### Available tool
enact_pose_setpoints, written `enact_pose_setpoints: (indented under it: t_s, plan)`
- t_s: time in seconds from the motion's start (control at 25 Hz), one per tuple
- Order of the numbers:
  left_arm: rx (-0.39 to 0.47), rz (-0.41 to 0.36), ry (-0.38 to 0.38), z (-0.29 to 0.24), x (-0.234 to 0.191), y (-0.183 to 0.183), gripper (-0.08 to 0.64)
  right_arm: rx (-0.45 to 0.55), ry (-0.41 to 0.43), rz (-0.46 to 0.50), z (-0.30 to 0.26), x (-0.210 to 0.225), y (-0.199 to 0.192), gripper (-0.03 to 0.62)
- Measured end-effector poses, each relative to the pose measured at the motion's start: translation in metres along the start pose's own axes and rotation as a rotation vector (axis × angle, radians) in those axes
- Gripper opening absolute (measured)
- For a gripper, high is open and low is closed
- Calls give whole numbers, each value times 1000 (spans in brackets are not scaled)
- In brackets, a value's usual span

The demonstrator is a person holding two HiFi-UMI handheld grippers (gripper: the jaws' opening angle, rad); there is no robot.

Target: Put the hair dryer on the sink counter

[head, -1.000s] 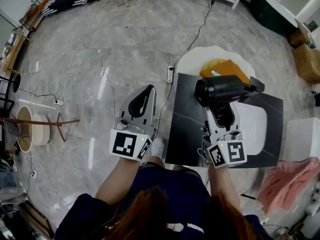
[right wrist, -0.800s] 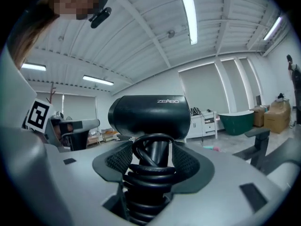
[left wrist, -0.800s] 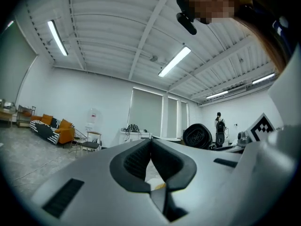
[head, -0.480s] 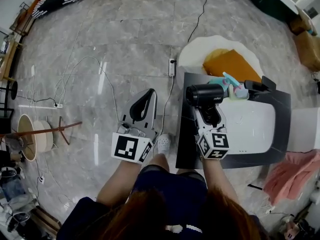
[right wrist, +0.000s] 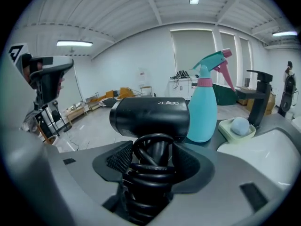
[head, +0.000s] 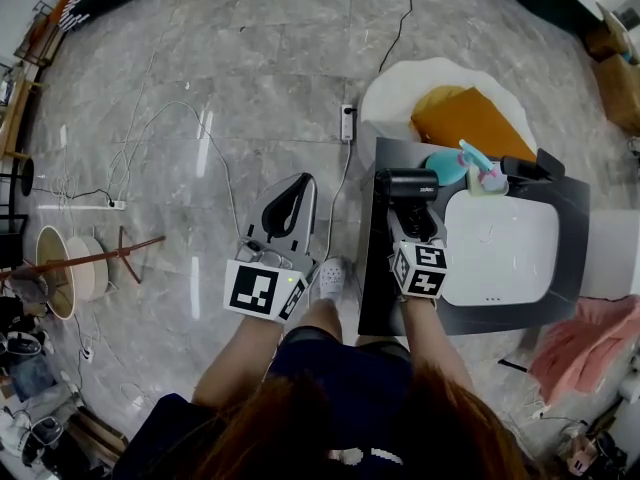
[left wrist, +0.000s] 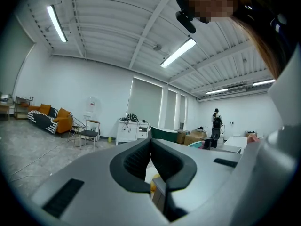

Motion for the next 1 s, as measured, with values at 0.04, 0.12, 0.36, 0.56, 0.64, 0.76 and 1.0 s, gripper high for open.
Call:
enact_pose_setpoints:
  t_s: [0.04,0.12,0.36,0.56,0.64,0.76,1.0]
  plan:
    - [-3,1,-1,0,0,-1,18,-24,-2,-2,-3,0,0,279]
    - [-4,3,0,0,0,-3,18,-76,-5,-12,-10,2,-3,279]
    - [-3,3,12,0,-3,-4,18,-168,-22,-37,-20,8,-12,285]
    - [-1,5,24,2,-5,-3,18,-215,-25,-38,-22,11,-18,288]
    - [2,3,25,3,-4,-2,18,-227,-16,-37,-22,11,-17,290]
    - [5,0,27,4,1,-1,18,-234,4,-58,-21,12,-17,288]
    - [18,-5,27,7,11,3,18,-173,12,-43,0,19,-6,294]
Point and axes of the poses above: the fingertips, and each gripper's own axes: z backward along the fingers, x to its right, y out of its top, the point moved 9 cm from there along z, backward along the fingers, and after that the axes turned 7 degrees about y, right-handed, at the moved point
